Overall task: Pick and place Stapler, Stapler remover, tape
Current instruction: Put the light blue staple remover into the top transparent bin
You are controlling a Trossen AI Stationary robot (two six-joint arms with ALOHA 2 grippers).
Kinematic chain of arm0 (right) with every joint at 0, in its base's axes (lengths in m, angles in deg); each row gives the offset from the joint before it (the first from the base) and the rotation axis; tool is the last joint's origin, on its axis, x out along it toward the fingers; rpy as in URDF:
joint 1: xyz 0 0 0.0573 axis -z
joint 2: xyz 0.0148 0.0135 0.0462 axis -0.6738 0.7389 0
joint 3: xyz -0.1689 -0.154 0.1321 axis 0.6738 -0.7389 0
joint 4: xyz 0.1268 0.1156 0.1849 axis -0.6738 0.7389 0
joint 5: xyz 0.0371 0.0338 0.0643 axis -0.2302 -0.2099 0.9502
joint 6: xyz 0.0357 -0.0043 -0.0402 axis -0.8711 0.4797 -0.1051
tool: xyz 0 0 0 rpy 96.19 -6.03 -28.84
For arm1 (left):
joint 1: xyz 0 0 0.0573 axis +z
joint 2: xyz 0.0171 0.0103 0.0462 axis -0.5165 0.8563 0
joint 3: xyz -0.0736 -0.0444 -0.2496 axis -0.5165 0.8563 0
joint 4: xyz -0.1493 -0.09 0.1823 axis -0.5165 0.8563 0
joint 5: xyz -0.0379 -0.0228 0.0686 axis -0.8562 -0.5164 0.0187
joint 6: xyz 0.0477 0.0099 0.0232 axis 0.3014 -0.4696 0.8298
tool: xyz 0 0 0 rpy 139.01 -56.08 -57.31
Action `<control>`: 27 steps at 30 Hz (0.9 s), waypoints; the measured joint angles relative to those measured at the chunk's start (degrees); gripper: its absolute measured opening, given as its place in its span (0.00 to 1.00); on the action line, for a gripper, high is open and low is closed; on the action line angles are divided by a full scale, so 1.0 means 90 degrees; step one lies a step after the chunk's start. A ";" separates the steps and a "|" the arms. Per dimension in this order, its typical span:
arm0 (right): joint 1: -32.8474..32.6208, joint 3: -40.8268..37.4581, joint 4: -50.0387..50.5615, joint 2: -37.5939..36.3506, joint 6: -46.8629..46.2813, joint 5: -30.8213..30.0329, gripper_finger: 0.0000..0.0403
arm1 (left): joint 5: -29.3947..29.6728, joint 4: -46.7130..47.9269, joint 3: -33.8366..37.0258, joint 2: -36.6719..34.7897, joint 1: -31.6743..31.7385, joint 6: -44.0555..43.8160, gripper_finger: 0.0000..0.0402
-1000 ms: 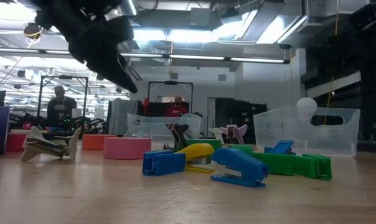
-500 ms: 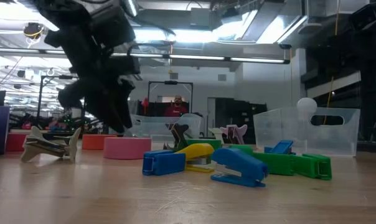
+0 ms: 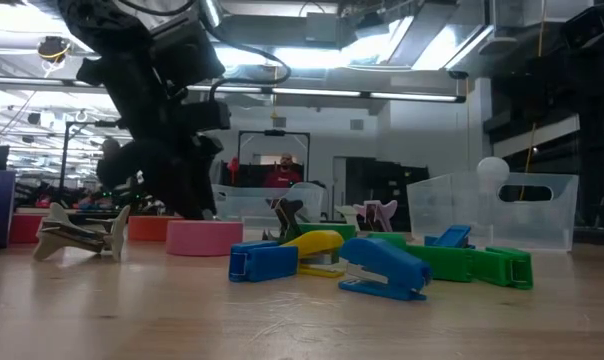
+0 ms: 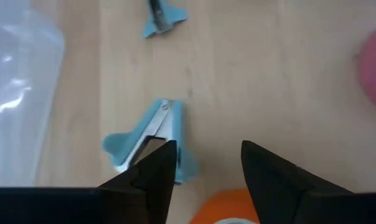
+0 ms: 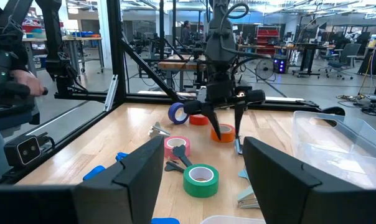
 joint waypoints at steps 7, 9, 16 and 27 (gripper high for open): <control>0.0000 0.0001 0.0000 0.0000 0.0001 0.0000 0.56 | 0.0034 -0.0050 0.0165 -0.0007 0.0005 0.0008 0.26; 0.0001 -0.0001 -0.0002 0.0000 0.0000 0.0000 0.56 | 0.0082 -0.0048 0.0168 -0.0012 0.0005 0.0008 0.22; 0.0001 -0.0001 0.0000 0.0000 0.0000 0.0000 0.56 | 0.0097 -0.0097 0.0172 -0.0010 0.0005 -0.0007 0.07; -0.0002 -0.0001 0.0000 0.0000 0.0000 0.0000 0.56 | -0.0085 -0.0058 -0.0193 0.0017 0.0000 -0.0385 0.01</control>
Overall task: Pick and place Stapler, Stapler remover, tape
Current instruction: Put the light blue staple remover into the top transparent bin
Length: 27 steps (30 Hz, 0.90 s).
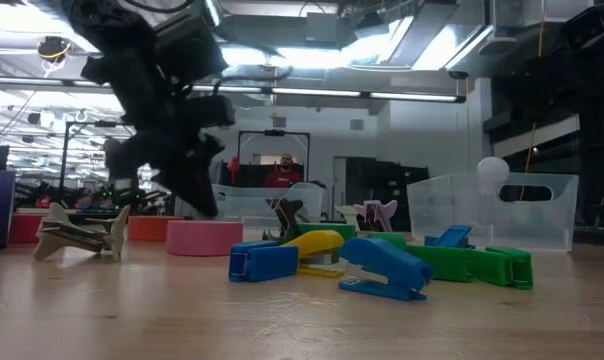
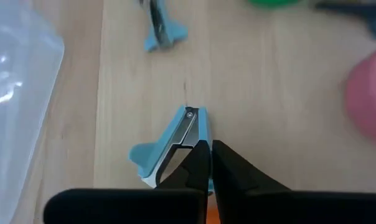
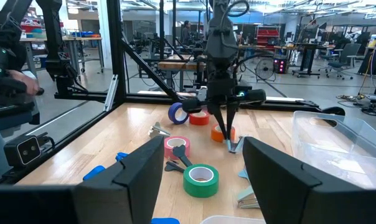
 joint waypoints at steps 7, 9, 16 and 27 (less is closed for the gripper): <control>0.0002 0.0002 0.0000 0.0000 0.0000 0.0000 0.56 | 0.0037 -0.0066 -0.0775 0.0000 0.0010 0.0472 0.01; 0.0002 0.0002 0.0000 0.0000 0.0000 0.0000 0.56 | 0.0054 -0.0077 -0.1034 0.0000 0.0007 0.0630 0.01; 0.0002 0.0001 0.0000 0.0000 0.0001 0.0000 0.56 | 0.0151 -0.0111 -0.1955 -0.0010 0.0113 0.1282 0.01; 0.0001 0.0001 0.0000 0.0000 0.0000 0.0001 0.56 | 0.0038 -0.0026 -0.2265 -0.0012 0.1528 0.0940 0.01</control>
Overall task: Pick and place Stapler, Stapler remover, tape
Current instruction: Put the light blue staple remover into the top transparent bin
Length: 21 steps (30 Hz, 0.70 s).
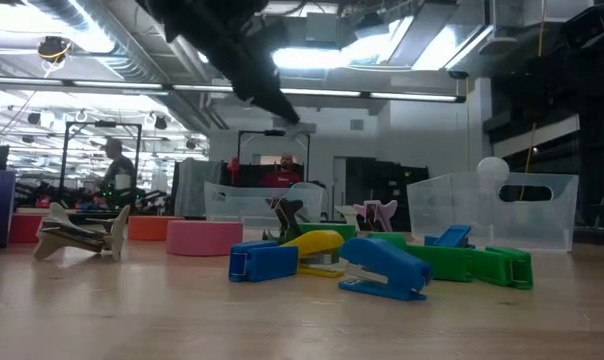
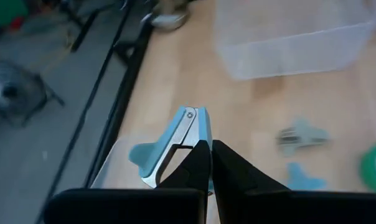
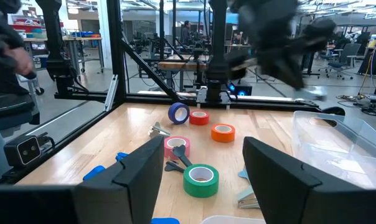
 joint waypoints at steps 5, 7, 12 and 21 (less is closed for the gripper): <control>0.0001 0.0000 0.0000 0.0000 0.0001 -0.0001 0.56 | -0.0397 0.0130 0.0124 -0.0006 0.0831 -0.0613 0.01; 0.0001 -0.0001 0.0000 0.0000 0.0000 0.0001 0.56 | -0.0645 0.0067 0.0300 -0.0007 0.1136 -0.0776 0.01; 0.0001 0.0000 -0.0001 0.0000 0.0000 -0.0001 0.56 | -0.0942 -0.0054 0.0694 0.0113 0.1643 -0.1120 0.01; 0.0001 -0.0001 0.0000 0.0000 0.0000 -0.0001 0.56 | -0.0919 -0.0433 0.0865 0.0813 0.1874 -0.1040 0.04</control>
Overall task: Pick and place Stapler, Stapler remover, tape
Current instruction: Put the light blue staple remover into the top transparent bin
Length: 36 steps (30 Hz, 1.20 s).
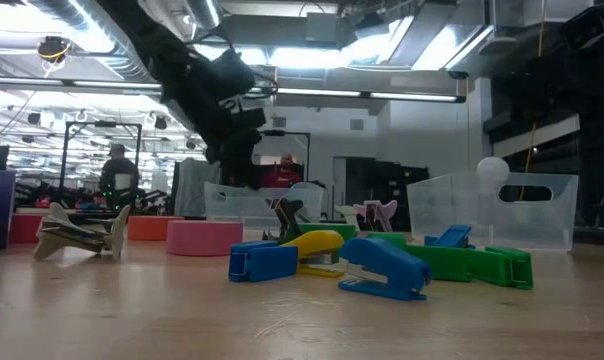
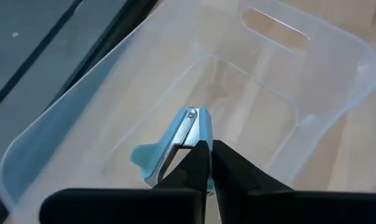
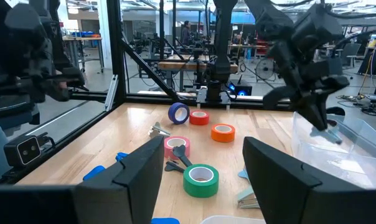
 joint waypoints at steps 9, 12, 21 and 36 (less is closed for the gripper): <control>-0.0001 0.0000 0.0000 0.0000 0.0000 0.0000 0.56 | 0.0839 -0.0110 0.0000 -0.0043 0.0028 -0.0011 0.14; -0.0002 0.0002 -0.0002 0.0000 0.0002 0.0000 0.56 | 0.0844 -0.0143 0.0000 -0.0227 0.0025 -0.0009 0.18; -0.0002 0.0000 0.0000 0.0000 0.0001 0.0001 0.56 | 0.0232 0.0179 0.0000 -0.1186 -0.0108 -0.0010 0.26; -0.0002 0.0000 -0.0001 0.0000 0.0000 0.0002 0.56 | -0.0039 0.0986 0.0000 -0.2720 -0.1129 0.0325 0.27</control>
